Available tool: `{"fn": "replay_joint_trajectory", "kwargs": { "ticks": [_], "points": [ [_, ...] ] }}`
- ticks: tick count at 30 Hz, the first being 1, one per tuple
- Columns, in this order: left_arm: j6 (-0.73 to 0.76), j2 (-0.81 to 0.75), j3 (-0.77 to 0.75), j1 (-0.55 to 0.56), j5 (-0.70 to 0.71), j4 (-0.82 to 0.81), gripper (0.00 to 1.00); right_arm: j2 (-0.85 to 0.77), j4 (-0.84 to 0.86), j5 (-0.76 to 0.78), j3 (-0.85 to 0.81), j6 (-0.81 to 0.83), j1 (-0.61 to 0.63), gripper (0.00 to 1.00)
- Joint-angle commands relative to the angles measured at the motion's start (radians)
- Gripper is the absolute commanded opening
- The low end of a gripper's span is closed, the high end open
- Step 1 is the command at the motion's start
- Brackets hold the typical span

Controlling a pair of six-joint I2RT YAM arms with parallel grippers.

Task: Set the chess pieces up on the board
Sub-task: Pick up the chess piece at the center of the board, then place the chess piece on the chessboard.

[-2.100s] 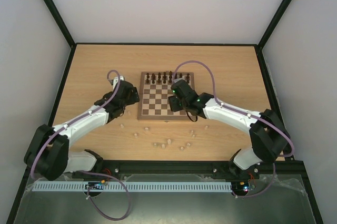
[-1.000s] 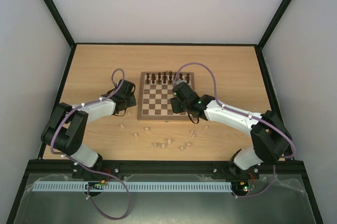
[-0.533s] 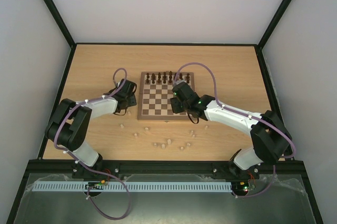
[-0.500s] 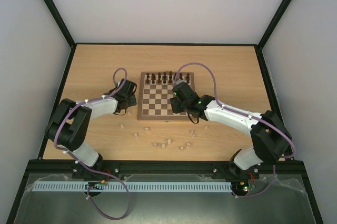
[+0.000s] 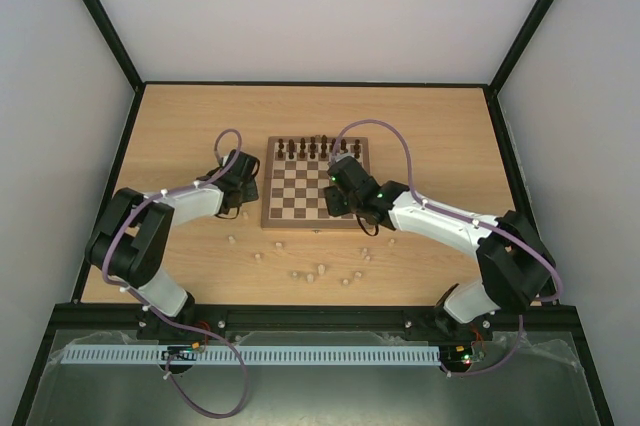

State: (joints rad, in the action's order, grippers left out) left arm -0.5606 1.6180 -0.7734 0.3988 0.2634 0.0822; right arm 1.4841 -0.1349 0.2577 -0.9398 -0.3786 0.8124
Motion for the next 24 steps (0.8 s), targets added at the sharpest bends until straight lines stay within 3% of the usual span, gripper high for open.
{"fn": "replay_joint_trajectory", "kwargs": {
  "ticks": [1, 6, 10, 17, 24],
  "points": [
    [0.014, -0.062, -0.036, 0.028, 0.050, 0.053, 0.02, -0.048, -0.006, 0.014, 0.020, -0.012, 0.007, 0.57],
    [0.040, -0.154, -0.073, 0.143, 0.108, 0.116, 0.02, -0.060, -0.017, 0.051, 0.019, -0.018, 0.007, 0.57],
    [0.065, -0.185, -0.095, 0.218, 0.057, 0.126, 0.02, -0.074, -0.033, 0.097, 0.020, -0.029, 0.007, 0.57],
    [0.102, -0.134, -0.144, 0.320, -0.028, 0.129, 0.02, -0.105, -0.062, 0.190, 0.025, -0.061, 0.001, 0.59],
    [0.111, -0.059, -0.185, 0.393, -0.055, 0.123, 0.02, -0.146, -0.068, 0.169, 0.043, -0.086, -0.055, 0.61]
  ]
}}
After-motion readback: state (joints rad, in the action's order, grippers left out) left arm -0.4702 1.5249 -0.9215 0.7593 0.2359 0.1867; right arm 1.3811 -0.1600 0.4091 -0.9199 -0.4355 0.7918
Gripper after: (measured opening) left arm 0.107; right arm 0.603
